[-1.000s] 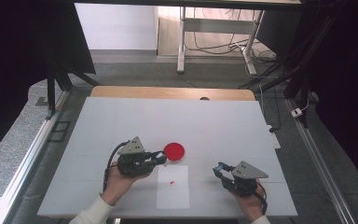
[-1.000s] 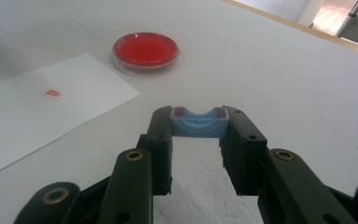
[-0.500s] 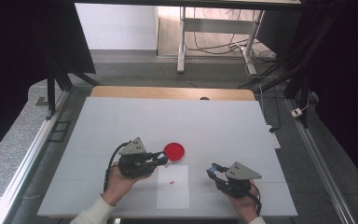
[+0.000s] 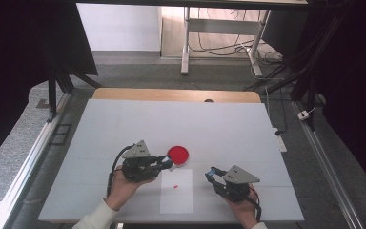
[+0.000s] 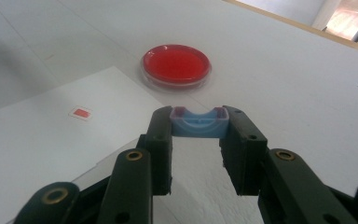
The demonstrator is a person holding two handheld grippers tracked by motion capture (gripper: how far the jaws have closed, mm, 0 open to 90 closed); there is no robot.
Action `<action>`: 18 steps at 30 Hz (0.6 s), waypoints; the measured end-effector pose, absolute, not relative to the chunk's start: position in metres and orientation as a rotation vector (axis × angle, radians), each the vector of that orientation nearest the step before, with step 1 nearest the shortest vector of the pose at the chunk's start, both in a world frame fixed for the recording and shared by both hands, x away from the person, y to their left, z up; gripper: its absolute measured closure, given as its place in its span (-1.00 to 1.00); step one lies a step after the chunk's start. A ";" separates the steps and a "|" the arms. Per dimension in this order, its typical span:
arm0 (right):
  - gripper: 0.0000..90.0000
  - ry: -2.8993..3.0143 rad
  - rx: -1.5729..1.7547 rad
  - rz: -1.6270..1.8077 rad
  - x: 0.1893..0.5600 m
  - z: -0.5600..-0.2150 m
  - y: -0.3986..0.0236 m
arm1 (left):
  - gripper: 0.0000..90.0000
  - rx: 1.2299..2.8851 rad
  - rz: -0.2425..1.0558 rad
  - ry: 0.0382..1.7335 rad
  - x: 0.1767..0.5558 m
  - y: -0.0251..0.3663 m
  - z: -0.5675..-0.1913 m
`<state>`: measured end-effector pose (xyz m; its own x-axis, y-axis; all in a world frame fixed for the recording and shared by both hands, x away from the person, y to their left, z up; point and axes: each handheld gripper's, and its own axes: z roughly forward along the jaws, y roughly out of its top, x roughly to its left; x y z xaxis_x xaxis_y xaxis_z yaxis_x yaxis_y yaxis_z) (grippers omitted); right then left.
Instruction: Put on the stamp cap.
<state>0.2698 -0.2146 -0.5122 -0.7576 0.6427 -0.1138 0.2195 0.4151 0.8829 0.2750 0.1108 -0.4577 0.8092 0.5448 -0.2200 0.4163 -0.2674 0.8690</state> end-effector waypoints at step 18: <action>0.43 2.248 0.690 1.326 0.266 -0.512 -0.181 | 0.67 1.888 0.125 0.718 0.275 0.109 -0.457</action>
